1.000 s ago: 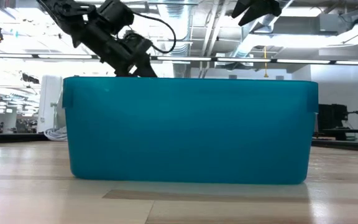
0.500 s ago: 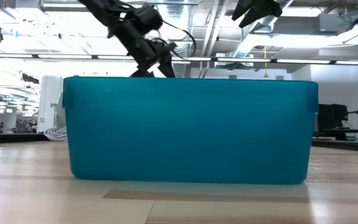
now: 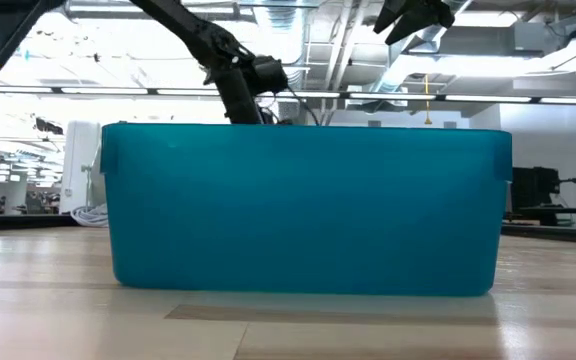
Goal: Pick & Place Office items
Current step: Put the top white charger adapter into the blue bin
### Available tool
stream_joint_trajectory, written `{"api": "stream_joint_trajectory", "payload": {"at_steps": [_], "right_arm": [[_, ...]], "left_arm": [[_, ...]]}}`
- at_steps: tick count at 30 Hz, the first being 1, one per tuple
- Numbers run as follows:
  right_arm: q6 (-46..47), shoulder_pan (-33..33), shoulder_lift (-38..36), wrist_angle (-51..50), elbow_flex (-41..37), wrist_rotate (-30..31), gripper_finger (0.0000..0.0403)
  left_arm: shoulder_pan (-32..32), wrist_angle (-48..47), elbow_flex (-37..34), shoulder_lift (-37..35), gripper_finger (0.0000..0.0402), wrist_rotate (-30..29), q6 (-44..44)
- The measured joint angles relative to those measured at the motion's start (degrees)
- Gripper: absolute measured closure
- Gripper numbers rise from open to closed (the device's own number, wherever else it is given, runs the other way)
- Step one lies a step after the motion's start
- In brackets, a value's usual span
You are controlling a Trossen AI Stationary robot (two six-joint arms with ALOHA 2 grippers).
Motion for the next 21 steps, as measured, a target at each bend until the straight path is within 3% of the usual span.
{"api": "stream_joint_trajectory", "payload": {"at_steps": [5, 16, 21], "right_arm": [[-0.1, 0.0, 0.0, 0.0, 0.0, 0.0, 0.0221], [0.1, 0.2, -0.5, -0.3, 0.0, 0.0, 0.0221], [0.1, 0.2, -0.9, -0.2, 0.0, 0.0, 0.0221]], "left_arm": [[0.6, -1.3, 0.0, 2.8, 0.0175, 1.6, 0.2], [0.4, 0.1, -0.1, 3.8, 0.0375, 4.0, 3.5], [0.4, -0.1, -0.1, 3.8, 0.0396, 4.0, 4.5]]}}
